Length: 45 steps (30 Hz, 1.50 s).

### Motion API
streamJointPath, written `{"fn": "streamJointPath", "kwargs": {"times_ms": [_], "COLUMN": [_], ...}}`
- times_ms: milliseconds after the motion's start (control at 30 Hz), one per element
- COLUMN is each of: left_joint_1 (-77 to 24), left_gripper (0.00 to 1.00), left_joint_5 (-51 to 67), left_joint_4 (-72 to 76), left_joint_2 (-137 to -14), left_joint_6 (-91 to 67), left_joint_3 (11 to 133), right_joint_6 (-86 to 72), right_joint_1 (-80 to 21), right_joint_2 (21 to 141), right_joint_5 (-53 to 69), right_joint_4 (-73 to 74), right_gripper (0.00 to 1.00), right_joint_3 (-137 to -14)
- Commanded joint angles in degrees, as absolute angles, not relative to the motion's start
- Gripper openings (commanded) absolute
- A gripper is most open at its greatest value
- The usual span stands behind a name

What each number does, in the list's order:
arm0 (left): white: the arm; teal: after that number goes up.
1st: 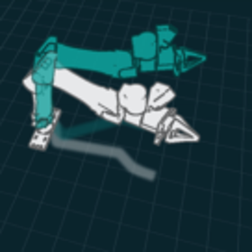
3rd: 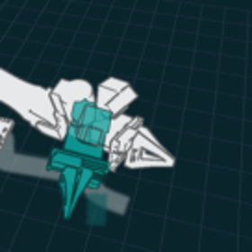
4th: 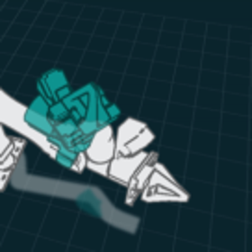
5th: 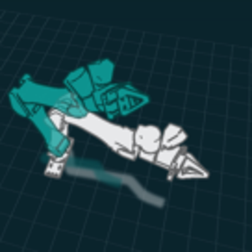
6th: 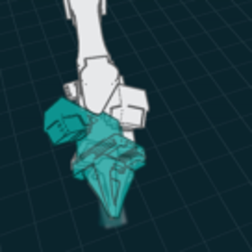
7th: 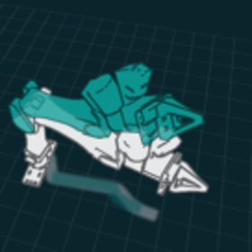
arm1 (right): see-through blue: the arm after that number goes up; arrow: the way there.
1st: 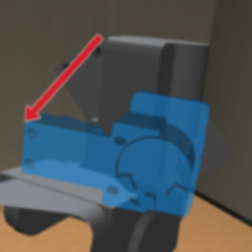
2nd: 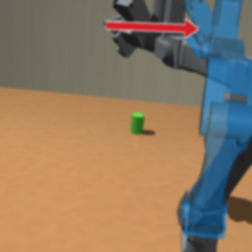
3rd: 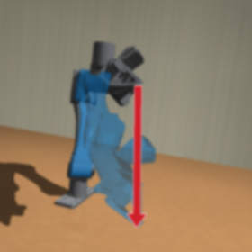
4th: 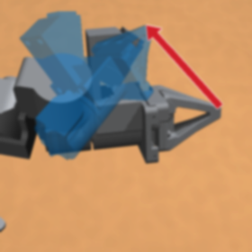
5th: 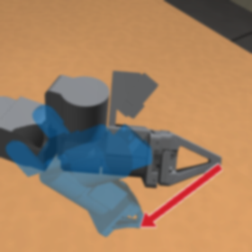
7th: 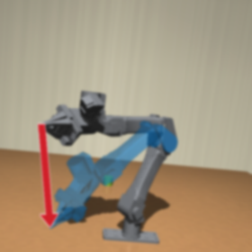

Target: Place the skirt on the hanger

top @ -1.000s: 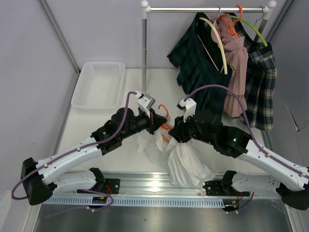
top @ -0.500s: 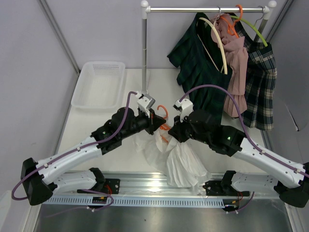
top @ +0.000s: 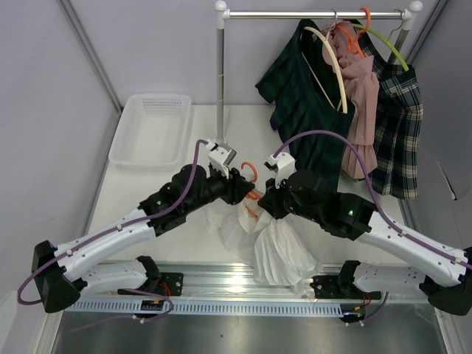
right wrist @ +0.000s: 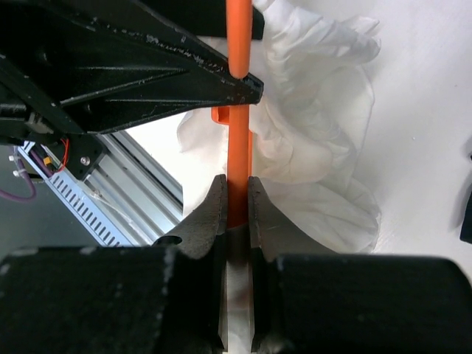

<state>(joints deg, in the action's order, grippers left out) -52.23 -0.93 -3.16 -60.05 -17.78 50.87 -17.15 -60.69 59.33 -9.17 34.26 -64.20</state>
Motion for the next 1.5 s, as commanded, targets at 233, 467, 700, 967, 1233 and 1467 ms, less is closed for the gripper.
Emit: {"fn": "streamJointPath", "kwargs": {"times_ms": [233,467,700,967,1233,1467], "left_joint_1": [-51.6,-50.2,-48.4,-48.4,-48.4,-48.5], "left_gripper": [0.54,0.57,0.63,0.67,0.7,0.73], "left_joint_5": [-15.4,-19.7,-18.9,-6.3,-0.4,4.9], "left_joint_4": [-3.3,-2.0,-0.4,6.9,7.5,7.0], "left_joint_2": [-57.3,-55.5,-54.6,-49.6,-46.5,-46.8], "left_joint_6": [-13.0,-11.5,-10.5,-6.2,-4.9,-3.7], "left_joint_3": [53.1,50.1,48.6,44.6,42.2,43.0], "right_joint_6": [-17.5,-17.5,-17.5,-17.8,-17.7,-17.8], "right_joint_1": [-62.4,-62.4,-62.4,-62.4,-62.4,-62.4], "right_joint_2": [57.0,56.9,56.2,56.1,56.9,57.3], "right_joint_5": [-9.4,-8.8,-8.7,-9.6,-10.1,-10.0], "right_joint_4": [38.4,41.3,43.5,43.3,43.1,42.6], "right_gripper": [0.0,0.0,0.0,0.0,0.0,0.0], "right_joint_3": [-70.6,-73.7,-75.2,-74.4,-75.0,-74.9]}}
